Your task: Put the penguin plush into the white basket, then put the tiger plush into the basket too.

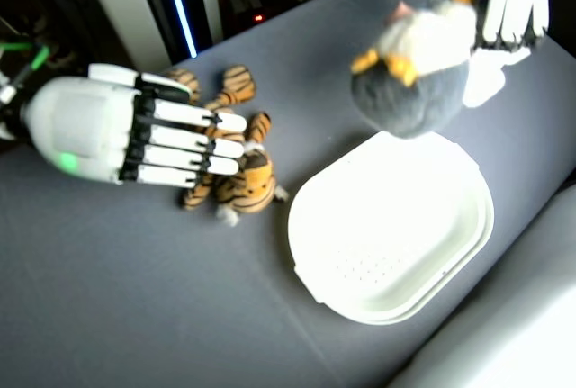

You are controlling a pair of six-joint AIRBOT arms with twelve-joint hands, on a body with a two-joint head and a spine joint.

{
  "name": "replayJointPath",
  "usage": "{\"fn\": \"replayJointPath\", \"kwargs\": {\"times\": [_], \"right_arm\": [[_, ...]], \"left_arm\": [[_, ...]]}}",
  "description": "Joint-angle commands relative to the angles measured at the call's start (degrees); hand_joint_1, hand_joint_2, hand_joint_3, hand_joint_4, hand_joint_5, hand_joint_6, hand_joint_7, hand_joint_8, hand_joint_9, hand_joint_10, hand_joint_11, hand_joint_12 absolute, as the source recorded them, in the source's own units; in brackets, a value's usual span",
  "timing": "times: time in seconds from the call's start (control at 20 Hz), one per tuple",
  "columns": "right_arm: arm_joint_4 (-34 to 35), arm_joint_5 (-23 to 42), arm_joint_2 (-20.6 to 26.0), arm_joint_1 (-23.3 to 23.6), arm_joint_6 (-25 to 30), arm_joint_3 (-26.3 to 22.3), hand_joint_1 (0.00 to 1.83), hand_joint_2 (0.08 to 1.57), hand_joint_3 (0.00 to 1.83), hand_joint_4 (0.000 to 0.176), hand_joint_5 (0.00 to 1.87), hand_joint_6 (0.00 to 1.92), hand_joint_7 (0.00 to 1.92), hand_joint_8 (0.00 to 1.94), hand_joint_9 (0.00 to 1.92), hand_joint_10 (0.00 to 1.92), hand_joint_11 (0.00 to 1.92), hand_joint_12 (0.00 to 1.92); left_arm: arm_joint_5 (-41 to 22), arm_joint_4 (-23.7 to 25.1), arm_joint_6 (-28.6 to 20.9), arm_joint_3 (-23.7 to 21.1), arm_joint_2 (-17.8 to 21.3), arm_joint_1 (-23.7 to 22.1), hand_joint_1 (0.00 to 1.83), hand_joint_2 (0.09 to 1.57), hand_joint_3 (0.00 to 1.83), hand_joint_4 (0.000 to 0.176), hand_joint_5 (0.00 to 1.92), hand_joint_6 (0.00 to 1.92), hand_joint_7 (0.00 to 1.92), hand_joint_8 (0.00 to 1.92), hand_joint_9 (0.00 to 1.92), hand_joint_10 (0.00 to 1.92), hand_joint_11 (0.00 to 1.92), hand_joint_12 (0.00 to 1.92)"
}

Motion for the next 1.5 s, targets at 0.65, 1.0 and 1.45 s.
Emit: {"fn": "replayJointPath", "kwargs": {"times": [0.65, 1.0, 1.45], "right_arm": [[-3.11, 9.72, 2.26, 0.55, 0.28, -1.37, 0.92, 1.20, 0.00, 0.108, 0.50, 0.00, 0.41, 0.00, 0.36, 0.00, 0.37, 0.07], [-11.26, 4.78, 3.25, 3.05, -1.07, -2.80, 1.17, 1.09, 0.00, 0.176, 0.47, 0.00, 0.38, 0.00, 0.37, 0.00, 0.32, 0.02], [-20.62, -15.21, 2.15, 7.64, -0.43, -0.29, 1.35, 1.20, 0.01, 0.143, 0.48, 0.01, 0.37, 0.01, 0.48, 0.02, 0.46, 0.08]], "left_arm": [[-6.49, -1.57, 2.68, -1.62, 0.95, 2.36, 0.85, 0.95, 0.00, 0.163, 0.21, 0.00, 0.30, 0.00, 0.41, 0.00, 0.09, 1.03], [-22.41, 2.17, 2.61, -13.01, 7.54, 11.72, 0.81, 0.96, 0.00, 0.168, 0.09, 0.00, 0.23, 0.00, 0.29, 0.00, 0.00, 1.04], [-31.10, 0.91, 1.12, -17.64, 10.97, 18.63, 0.79, 0.95, 0.00, 0.107, 0.10, 0.01, 0.22, 0.00, 0.29, 0.00, 0.00, 1.18]]}}
